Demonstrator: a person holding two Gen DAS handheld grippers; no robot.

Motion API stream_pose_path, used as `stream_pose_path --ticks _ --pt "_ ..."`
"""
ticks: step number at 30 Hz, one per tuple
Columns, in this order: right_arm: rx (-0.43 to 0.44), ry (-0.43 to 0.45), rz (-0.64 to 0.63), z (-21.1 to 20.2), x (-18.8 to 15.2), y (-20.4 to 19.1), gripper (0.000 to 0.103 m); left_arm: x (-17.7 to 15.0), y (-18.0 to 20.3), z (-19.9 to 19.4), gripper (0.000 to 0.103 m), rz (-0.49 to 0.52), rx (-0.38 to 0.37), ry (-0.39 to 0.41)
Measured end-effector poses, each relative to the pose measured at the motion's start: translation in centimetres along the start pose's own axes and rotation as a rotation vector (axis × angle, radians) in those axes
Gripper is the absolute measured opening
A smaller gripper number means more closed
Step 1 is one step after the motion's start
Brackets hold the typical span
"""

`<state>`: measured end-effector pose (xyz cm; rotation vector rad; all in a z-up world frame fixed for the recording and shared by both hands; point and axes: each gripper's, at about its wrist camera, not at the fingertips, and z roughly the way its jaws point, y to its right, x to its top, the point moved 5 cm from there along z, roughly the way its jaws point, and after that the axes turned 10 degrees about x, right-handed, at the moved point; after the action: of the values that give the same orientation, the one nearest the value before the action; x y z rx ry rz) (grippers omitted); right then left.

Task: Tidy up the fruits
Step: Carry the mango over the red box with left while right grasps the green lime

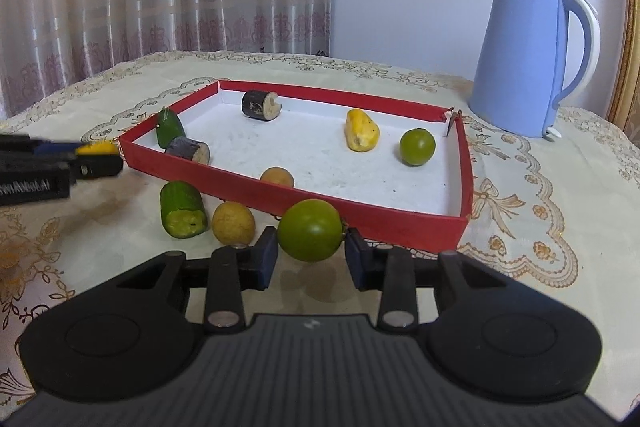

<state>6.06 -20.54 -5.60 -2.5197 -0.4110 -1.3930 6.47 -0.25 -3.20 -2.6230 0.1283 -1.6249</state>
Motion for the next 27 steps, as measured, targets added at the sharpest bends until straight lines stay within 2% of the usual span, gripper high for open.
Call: stream_pose_path --ticks 5,12,18,27 --pt "0.009 0.003 0.005 0.0 -0.1 0.0 0.034 2.1 1.2 0.0 0.039 0.027 -0.026 0.035" --pt "0.01 0.015 0.02 -0.3 -0.1 0.3 0.034 4.3 3.9 2.0 0.039 0.094 -0.052 0.038" --pt "0.011 0.021 0.026 -0.5 -0.1 0.5 0.034 5.7 6.1 4.9 0.039 0.133 -0.082 0.003" --pt "0.007 0.042 0.049 -1.1 -0.1 0.9 0.034 7.2 9.0 10.4 0.039 0.158 -0.075 -0.08"
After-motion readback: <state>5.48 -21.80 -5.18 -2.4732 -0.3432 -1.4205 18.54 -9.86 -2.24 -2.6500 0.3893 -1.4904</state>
